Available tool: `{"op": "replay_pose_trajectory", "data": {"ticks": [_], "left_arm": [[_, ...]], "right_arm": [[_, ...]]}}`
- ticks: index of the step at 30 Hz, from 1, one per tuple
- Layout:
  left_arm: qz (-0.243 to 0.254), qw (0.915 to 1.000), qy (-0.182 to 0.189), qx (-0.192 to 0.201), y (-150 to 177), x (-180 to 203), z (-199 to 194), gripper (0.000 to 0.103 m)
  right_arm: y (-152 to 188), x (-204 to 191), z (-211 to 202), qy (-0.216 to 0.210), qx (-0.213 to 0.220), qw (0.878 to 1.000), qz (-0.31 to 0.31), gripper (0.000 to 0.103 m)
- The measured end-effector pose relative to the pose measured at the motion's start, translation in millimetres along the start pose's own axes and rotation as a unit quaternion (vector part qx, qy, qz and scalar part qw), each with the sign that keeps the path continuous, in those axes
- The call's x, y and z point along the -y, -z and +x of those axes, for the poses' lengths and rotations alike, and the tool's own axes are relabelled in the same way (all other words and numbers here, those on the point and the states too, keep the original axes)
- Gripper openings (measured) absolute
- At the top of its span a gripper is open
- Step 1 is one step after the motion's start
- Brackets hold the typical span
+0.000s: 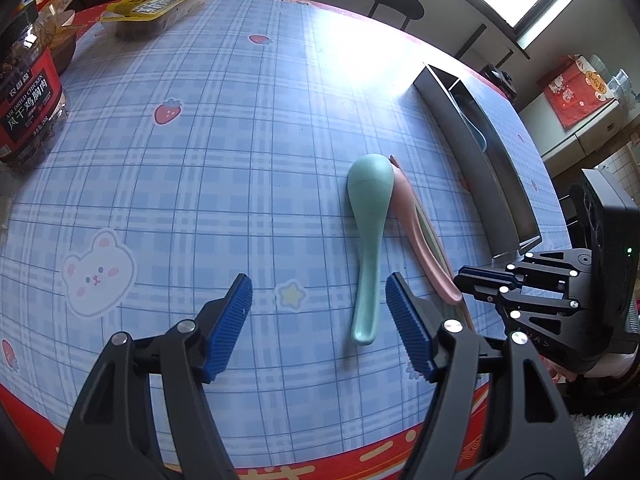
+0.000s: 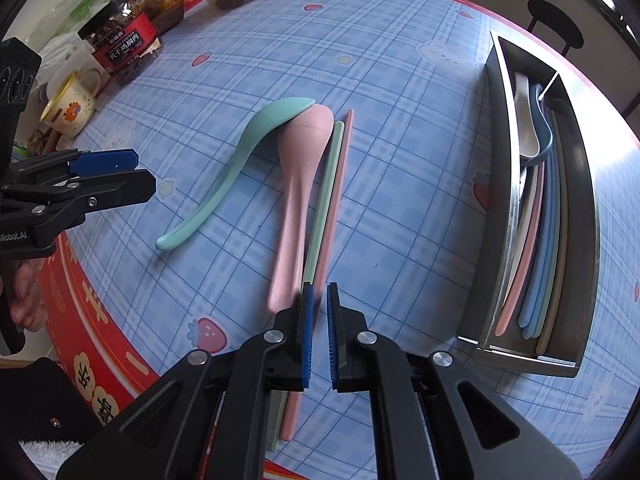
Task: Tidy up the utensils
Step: 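Close right tool on a pink chopstick while left tool grasps the mint spoon handle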
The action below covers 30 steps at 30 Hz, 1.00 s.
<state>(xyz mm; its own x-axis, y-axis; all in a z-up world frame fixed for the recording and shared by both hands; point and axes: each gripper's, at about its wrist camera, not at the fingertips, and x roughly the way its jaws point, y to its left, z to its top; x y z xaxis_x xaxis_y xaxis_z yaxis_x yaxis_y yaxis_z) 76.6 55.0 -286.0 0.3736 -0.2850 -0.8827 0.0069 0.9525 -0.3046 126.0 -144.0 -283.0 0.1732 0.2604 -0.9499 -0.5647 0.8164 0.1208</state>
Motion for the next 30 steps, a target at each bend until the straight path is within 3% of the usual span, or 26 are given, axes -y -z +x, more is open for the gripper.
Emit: {"op": "replay_pose_trajectory", "data": {"ticks": [11,21,30], "left_arm": [[0.006,1.0000,0.003,-0.002,-2.5,6.8,5.4,0.062],[0.011,0.9997,0.015,-0.012,-9.7,14.7,20.1,0.046],[0.034,0.9988,0.027,-0.022,-28.7,38.2,42.1,0.043]], "right_arm": [[13.3,13.9,-3.7,-0.006,-0.002,0.999,0.039,0.006],[23.6,25.3,-6.9,-0.016,-0.006,0.997,0.073,0.006],[26.3,27.2,-6.0,-0.022,-0.007,0.997,0.072,0.006]]}}
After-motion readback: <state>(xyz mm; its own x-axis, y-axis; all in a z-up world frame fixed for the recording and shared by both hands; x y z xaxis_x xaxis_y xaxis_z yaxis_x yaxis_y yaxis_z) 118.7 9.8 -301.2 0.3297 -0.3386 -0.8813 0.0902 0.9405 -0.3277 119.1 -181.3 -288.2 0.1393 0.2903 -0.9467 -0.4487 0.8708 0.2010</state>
